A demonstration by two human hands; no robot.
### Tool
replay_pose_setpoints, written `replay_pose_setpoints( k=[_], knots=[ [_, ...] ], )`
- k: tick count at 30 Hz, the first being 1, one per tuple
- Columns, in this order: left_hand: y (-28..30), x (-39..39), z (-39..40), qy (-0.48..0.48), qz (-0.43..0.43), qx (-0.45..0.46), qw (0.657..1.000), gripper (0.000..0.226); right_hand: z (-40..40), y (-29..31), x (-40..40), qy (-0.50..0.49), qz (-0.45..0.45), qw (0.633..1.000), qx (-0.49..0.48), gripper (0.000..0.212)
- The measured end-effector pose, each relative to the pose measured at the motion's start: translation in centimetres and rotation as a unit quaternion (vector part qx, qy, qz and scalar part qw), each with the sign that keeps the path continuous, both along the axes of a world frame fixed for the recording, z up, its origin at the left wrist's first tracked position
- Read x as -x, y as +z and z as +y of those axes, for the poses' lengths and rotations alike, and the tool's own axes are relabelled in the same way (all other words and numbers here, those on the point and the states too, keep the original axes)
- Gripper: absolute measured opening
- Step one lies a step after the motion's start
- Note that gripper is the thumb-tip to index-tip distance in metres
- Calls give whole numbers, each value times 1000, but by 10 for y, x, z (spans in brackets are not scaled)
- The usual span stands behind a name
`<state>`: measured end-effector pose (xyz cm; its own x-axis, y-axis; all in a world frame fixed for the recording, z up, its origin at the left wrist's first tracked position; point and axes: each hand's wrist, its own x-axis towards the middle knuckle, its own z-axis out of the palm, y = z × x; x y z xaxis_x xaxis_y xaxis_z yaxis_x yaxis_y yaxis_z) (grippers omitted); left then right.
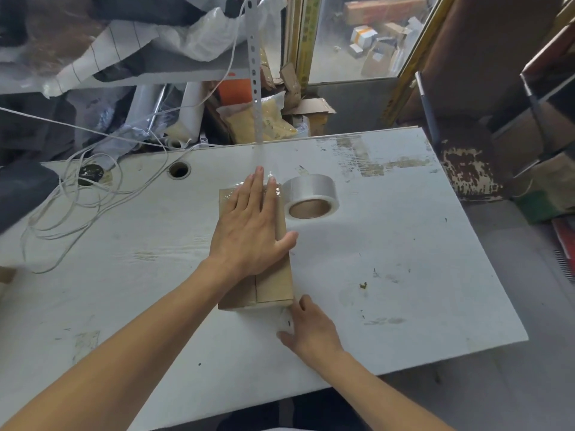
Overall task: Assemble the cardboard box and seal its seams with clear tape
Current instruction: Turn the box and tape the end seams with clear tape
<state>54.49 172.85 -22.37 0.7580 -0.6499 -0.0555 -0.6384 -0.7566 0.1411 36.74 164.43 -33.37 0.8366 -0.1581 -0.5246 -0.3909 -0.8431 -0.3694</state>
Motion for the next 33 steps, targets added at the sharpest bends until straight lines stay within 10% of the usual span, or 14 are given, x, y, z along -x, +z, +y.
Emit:
replay_pose_setpoints(
  k=[11, 19, 26, 33],
  knots=[
    [2, 1, 0, 3, 7, -3, 1000, 97, -20, 20, 8, -61, -43, 997, -17, 37],
    [0, 1, 0, 3, 1, 11, 1000, 97, -64, 106, -55, -188, -354, 910, -102, 18],
    [2, 2, -2, 8, -1, 26, 1000, 96, -79, 138, -105, -235, -319, 872, -287, 8],
    [6, 3, -2, 25, 14, 41, 999, 101, -84, 138, -128, -197, -309, 905, -218, 11]
  ],
)
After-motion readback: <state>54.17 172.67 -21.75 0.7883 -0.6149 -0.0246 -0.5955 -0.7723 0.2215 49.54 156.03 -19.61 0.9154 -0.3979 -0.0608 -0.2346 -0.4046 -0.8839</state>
